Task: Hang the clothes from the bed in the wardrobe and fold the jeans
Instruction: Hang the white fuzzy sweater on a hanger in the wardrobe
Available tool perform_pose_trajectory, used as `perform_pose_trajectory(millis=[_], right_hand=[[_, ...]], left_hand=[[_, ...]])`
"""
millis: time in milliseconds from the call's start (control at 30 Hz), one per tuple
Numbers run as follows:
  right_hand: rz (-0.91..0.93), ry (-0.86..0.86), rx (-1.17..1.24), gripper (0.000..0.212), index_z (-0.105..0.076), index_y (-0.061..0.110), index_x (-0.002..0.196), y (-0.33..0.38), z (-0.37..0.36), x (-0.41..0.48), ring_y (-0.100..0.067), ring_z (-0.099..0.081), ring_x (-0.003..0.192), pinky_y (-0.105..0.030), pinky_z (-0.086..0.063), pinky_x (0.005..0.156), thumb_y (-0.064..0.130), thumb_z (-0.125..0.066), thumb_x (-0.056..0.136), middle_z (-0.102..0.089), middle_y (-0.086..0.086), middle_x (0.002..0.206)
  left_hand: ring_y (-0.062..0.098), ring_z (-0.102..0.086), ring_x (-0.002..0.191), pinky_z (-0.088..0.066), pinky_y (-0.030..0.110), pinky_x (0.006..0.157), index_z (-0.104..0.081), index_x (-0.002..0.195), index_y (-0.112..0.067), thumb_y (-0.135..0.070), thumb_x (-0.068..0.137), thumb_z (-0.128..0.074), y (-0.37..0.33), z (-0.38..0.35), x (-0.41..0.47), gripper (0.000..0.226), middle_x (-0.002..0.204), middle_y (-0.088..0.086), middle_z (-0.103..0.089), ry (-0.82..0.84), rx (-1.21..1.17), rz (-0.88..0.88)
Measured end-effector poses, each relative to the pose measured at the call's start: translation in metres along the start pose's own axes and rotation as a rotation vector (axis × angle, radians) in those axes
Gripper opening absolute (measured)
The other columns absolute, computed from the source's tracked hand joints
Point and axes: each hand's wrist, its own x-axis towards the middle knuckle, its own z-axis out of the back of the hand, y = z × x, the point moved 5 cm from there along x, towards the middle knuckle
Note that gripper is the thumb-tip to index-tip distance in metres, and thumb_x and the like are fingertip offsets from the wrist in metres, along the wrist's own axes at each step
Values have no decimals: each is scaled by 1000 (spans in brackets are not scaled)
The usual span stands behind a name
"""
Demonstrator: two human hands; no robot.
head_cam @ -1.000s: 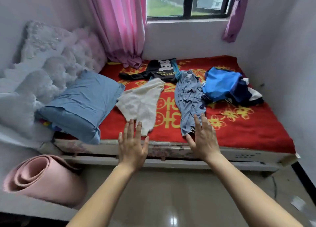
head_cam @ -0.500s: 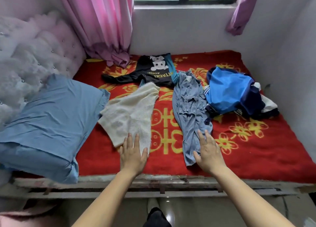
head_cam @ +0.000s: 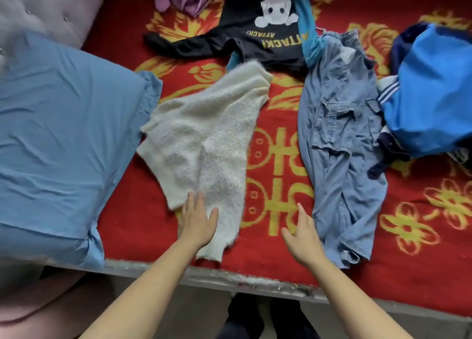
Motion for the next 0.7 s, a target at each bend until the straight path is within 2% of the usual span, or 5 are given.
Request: perform_pose_trajectory(millis=[267,367,467,567,700], right_hand=[[-106,167,212,57,-43,15,145,10,-128,113,-21,-58,110,-27,-37,86,42,-56,96,-61,2,111],[-76,186,304,63,-41,16,144,28,-151,128,-19,-60,103,-36,-45,93,45,-62,92,-64,8,96],[-31,190,297,32,-56,27,120,25,-152,134,-16,-61,81,-34,-47,75,29,-62,89,-61,11,72],[29,105,130,2,-57,29,84,4,-125,139,-20,-55,72,-34,-34,61,29,-59,84,-60,6,70],[-94,49,-175,20,-63,16,90,-41,-72,150,-35,-63,95,-38,-45,72,32,-52,90,-69,-13,96]], left_hand=[[31,-13,150,-17,46,120,-8,157,-10,-43,99,-44,42,-42,137,75,164,12,-10,-88,-28,108],[29,-13,150,-14,45,122,-10,156,-7,-42,101,-42,41,-44,178,73,164,14,-12,-89,-72,76],[35,-40,134,-36,53,107,-41,142,-10,-46,100,-43,51,-48,193,55,148,15,-40,-87,124,26],[37,-56,108,-45,45,88,-56,116,-10,-40,99,-50,47,-56,185,35,117,17,-61,-195,229,-14],[42,-62,94,-42,42,74,-52,115,-10,-31,99,-50,6,-103,143,26,103,19,-68,-62,148,-155]])
